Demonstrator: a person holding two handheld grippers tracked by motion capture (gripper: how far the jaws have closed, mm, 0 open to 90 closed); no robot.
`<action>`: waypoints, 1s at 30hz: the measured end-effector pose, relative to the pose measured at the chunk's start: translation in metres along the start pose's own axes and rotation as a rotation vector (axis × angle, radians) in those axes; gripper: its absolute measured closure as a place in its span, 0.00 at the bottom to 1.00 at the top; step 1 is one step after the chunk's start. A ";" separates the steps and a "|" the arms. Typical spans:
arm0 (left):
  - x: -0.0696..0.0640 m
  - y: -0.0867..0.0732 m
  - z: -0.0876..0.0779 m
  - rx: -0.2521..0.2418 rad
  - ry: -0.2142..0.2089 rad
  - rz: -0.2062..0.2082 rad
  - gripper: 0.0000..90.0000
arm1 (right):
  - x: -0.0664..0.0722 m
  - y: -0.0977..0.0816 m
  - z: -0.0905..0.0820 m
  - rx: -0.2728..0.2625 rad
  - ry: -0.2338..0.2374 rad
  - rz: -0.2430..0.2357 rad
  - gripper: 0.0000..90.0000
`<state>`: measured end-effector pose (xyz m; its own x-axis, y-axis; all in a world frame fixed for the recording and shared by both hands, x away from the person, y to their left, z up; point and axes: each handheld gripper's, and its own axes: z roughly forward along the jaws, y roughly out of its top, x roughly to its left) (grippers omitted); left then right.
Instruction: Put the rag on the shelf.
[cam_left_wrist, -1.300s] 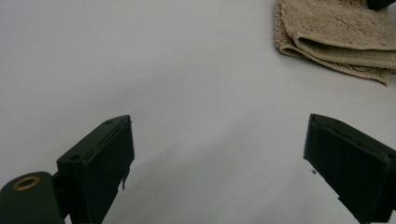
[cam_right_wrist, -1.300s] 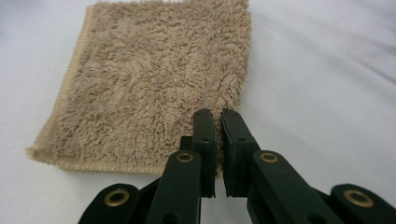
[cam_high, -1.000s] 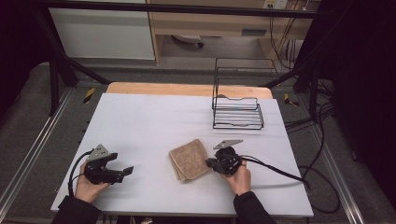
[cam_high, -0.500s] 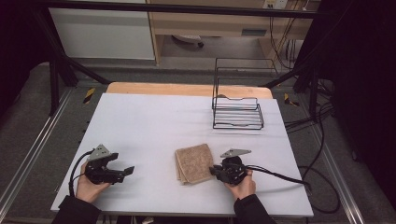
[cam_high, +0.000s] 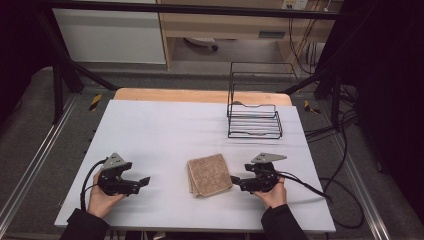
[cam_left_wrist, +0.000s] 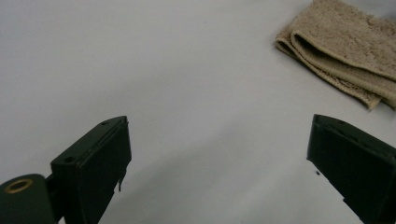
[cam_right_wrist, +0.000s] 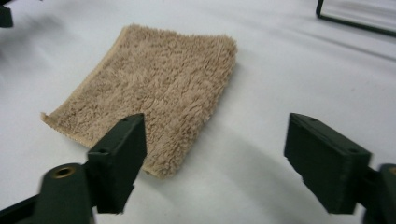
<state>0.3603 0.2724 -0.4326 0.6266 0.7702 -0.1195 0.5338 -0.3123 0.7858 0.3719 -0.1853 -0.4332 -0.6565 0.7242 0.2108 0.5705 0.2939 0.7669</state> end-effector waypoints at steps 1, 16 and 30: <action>-0.002 0.001 0.001 -0.007 -0.003 -0.004 0.07 | -0.003 0.000 -0.002 -0.014 0.007 -0.003 0.19; -0.032 0.036 0.029 0.006 -0.032 0.014 0.06 | -0.026 -0.008 -0.012 -0.034 0.024 -0.001 0.02; -0.050 0.065 0.068 0.020 -0.037 0.009 0.07 | -0.026 -0.010 -0.014 -0.029 0.016 -0.022 0.01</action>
<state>0.4025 0.1757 -0.4169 0.6514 0.7466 -0.1352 0.5392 -0.3301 0.7748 0.3765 -0.2159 -0.4379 -0.6765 0.7078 0.2032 0.5415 0.2911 0.7887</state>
